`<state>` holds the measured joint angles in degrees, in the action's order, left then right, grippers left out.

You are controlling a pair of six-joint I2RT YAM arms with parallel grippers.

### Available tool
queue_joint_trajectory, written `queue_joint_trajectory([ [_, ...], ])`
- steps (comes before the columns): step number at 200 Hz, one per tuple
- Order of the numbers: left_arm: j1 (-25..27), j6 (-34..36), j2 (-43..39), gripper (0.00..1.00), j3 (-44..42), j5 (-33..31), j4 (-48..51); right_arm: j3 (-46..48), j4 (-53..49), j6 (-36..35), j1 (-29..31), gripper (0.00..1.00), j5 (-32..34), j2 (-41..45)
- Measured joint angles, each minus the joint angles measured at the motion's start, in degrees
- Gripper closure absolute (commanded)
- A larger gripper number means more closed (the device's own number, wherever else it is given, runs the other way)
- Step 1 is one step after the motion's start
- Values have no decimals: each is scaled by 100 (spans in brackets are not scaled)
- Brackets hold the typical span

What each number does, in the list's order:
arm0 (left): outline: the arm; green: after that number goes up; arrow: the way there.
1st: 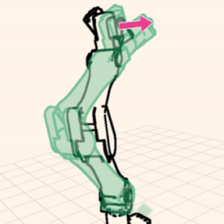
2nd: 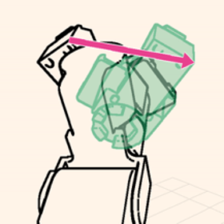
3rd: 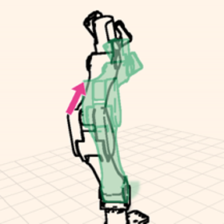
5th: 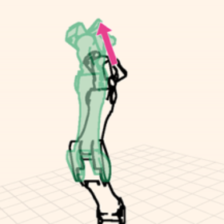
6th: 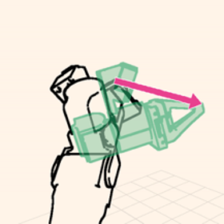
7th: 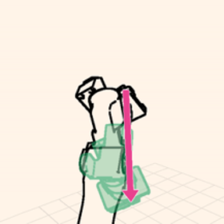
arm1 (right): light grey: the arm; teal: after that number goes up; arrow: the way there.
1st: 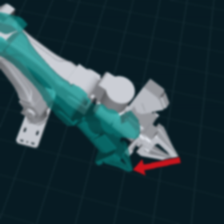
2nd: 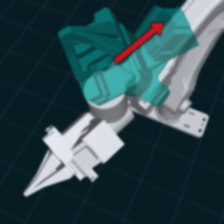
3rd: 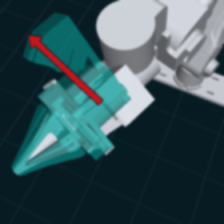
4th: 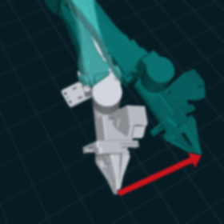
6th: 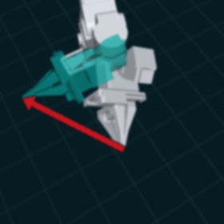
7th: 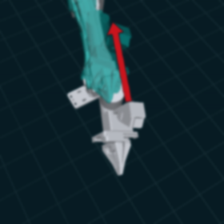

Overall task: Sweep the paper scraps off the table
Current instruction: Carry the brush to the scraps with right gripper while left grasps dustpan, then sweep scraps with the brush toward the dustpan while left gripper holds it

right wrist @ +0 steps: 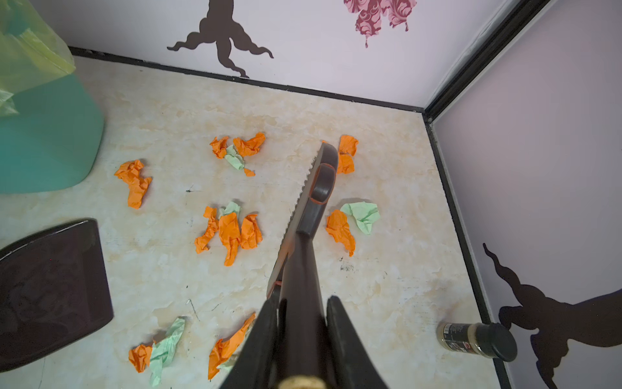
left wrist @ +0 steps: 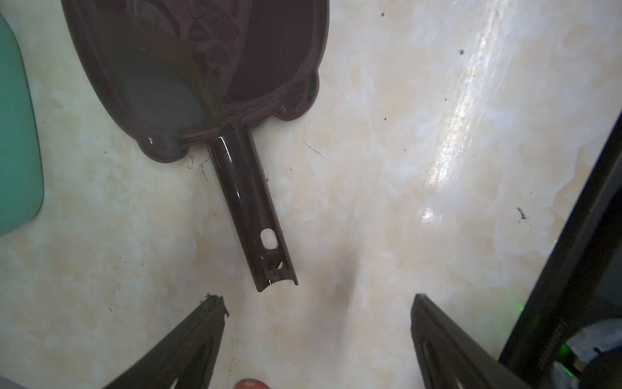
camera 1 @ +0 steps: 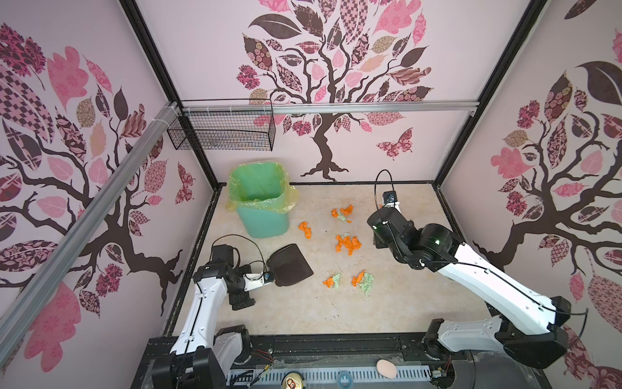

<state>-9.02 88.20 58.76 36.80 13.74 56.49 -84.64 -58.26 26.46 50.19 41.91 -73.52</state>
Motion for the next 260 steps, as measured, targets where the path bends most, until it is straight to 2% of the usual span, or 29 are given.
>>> queue_joint_trajectory([
  [46,0,44,737,13,-9,153,-485,-557,-555,-136,-201,95,-407,-719],
  [99,0,-76,1200,16,-9,280,-964,-1377,-1134,-525,-256,98,-704,-1799],
  [143,0,-168,1134,17,-133,400,-1276,-1353,-938,-1126,-267,97,-1115,-1792],
  [191,0,-247,1351,18,-317,385,-1530,-1261,-907,-1344,-271,97,-1305,-1792],
  [227,-2,-341,1554,22,-328,365,-1816,-1193,-866,-1362,-271,97,-1401,-1788],
  [235,0,-391,1569,26,-328,369,-1847,-1193,-852,-1362,-271,97,-1421,-1781],
  [260,-2,-505,1718,31,-280,442,-1926,-1139,-791,-1360,-271,97,-1469,-1727],
])
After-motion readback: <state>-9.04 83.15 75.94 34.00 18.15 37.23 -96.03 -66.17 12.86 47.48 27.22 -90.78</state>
